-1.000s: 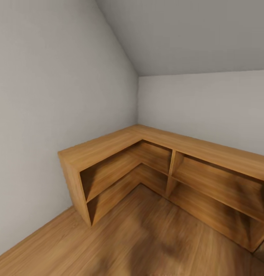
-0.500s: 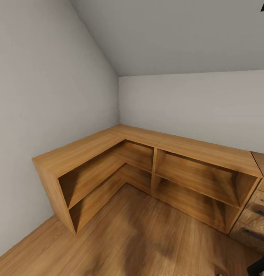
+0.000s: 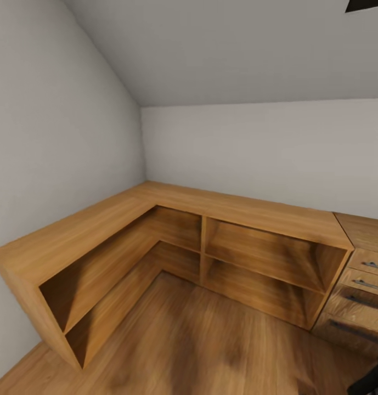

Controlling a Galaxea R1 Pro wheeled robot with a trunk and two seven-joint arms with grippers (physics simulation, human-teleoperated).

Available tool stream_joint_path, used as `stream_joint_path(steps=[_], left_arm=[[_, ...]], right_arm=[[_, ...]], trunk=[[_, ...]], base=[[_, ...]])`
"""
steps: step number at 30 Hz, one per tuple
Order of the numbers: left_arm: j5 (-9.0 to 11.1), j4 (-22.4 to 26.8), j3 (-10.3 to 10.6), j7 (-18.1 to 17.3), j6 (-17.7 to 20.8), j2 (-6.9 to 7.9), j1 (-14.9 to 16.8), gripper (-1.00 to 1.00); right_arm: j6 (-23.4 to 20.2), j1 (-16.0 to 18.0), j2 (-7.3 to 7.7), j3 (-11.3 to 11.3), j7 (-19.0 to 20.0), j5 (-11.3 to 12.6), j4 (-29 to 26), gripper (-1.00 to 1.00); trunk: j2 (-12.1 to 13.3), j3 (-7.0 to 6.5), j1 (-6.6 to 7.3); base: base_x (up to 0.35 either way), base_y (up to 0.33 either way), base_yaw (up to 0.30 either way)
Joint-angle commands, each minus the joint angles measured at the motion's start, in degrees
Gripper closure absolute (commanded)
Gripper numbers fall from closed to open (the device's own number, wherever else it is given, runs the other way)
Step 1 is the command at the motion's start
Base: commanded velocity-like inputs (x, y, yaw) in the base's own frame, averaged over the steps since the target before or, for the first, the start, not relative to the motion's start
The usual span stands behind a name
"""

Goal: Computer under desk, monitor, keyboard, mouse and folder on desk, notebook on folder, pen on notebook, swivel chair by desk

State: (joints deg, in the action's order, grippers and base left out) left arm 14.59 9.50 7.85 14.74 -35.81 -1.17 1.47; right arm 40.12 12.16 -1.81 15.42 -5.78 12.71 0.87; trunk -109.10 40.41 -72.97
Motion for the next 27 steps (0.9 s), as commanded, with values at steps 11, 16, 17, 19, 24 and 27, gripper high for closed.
stream_joint_path(steps=[11, 16, 17, 19, 24, 27], left_arm=[[0.35, 0.00, 0.51, 0.29, -0.14, 0.03, 0.02, -1.00], [0.35, 0.00, 0.50, 0.29, -0.14, 0.03, 0.02, -1.00], [0.35, 0.00, 0.52, 0.29, -0.14, 0.03, 0.02, -1.00], [0.35, 0.00, 0.53, 0.29, -0.12, 0.03, 0.02, -1.00], [0.29, -0.04, 0.60, 0.22, 0.08, -0.01, 0.02, -1.00], [0.26, -0.06, 0.72, 0.18, 0.08, -0.07, 0.02, -1.00]], right_arm=[[0.14, 0.06, -0.04, 0.48, -0.31, 0.30, 0.09, -1.00], [0.14, 0.06, -0.04, 0.48, -0.29, 0.30, 0.09, -1.00], [0.14, 0.06, -0.04, 0.48, -0.29, 0.30, 0.09, -1.00], [0.14, 0.06, -0.05, 0.48, -0.29, 0.30, 0.09, -1.00], [0.04, 0.06, -0.06, 0.51, -0.29, 0.30, 0.09, -1.00], [0.07, 0.06, -0.05, 0.50, -0.29, 0.30, 0.09, -1.00]], trunk=[[-0.02, 0.62, -0.02], [-0.02, 0.89, -0.02], [-0.02, 0.94, -0.02], [-0.02, 1.04, -0.02], [-0.02, 1.30, -0.02], [-0.02, 1.44, -0.02]], base=[[0.295, 0.129, -0.257], [0.267, 0.175, -0.255], [0.263, 0.192, -0.255], [0.261, 0.196, -0.255], [0.185, 0.139, -0.255], [0.078, 0.058, -0.256]])
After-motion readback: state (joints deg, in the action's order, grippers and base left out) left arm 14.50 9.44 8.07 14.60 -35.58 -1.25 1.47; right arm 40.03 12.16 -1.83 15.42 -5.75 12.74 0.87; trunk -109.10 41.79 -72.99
